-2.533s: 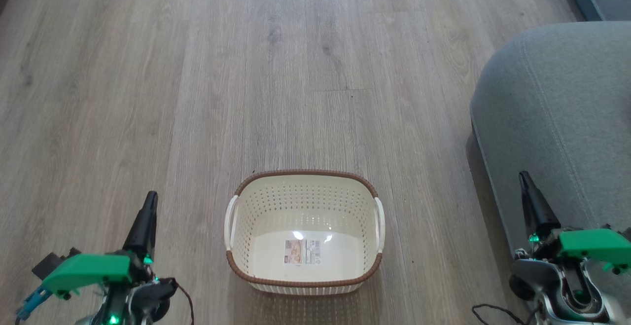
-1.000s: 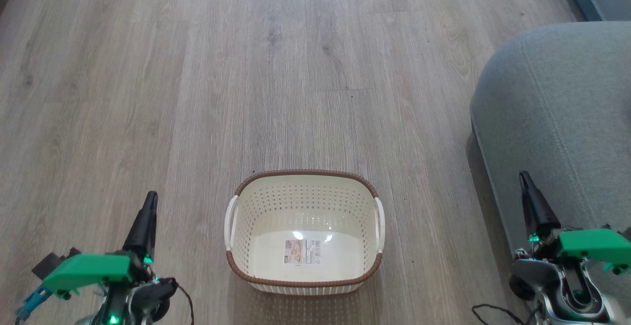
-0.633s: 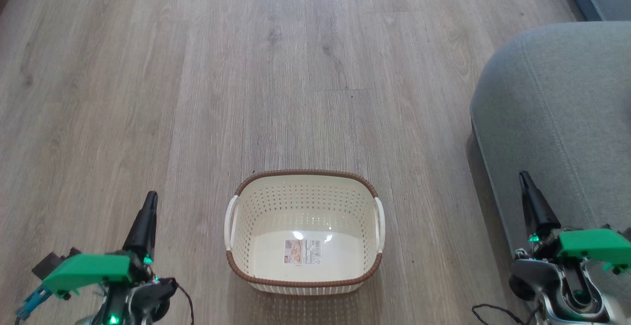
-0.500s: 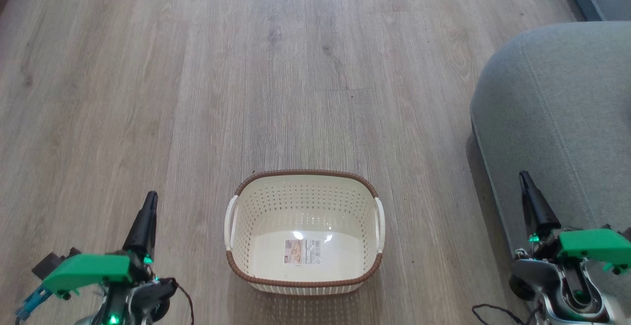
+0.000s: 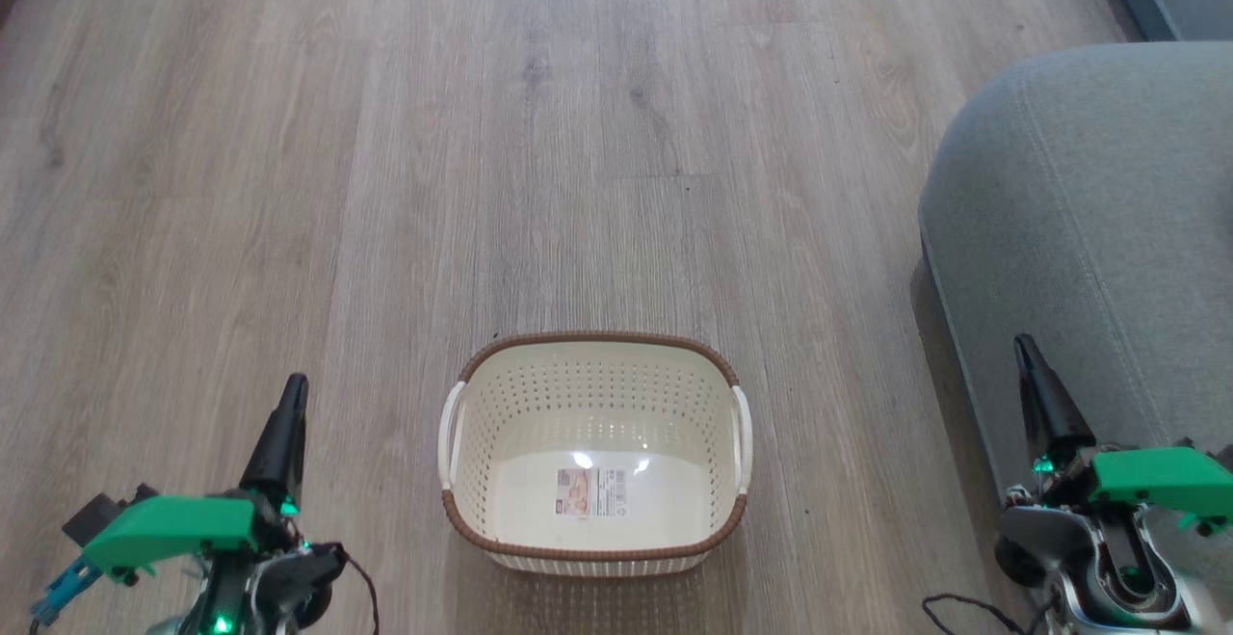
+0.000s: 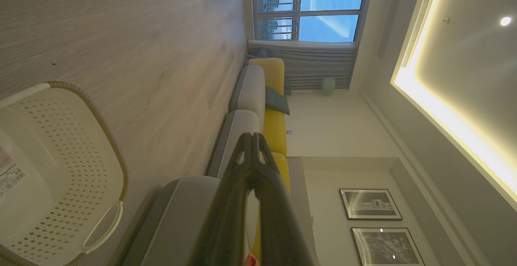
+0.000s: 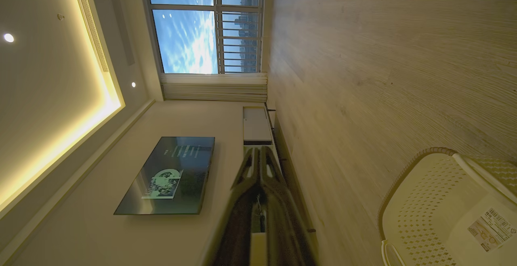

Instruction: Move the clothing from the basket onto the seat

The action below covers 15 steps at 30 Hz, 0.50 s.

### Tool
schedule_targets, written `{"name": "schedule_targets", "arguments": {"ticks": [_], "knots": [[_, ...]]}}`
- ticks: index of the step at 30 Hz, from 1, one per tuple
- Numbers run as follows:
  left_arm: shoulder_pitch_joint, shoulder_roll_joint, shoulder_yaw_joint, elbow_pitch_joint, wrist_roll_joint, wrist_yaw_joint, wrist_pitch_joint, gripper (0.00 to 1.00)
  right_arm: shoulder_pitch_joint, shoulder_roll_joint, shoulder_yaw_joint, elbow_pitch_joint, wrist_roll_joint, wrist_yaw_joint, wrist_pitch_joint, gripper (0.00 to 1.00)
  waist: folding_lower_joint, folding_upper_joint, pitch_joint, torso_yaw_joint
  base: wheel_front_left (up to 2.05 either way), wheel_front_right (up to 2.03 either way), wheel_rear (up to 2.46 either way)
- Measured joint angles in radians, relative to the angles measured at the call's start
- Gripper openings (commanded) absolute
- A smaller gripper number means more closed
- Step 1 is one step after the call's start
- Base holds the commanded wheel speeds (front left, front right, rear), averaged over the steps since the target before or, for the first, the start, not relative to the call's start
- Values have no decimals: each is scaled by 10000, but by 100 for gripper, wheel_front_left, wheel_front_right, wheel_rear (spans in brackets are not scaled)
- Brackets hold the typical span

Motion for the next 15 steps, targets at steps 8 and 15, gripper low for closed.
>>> {"name": "schedule_targets", "arguments": {"ticks": [8, 15], "knots": [[0, 0, 0, 0, 0, 0, 0, 0, 0, 0, 0, 0, 0, 0, 0, 0, 0, 0, 0, 0, 0, 0, 0], [0, 0, 0, 0, 0, 0, 0, 0, 0, 0, 0, 0, 0, 0, 0, 0, 0, 0, 0, 0, 0, 0, 0]]}}
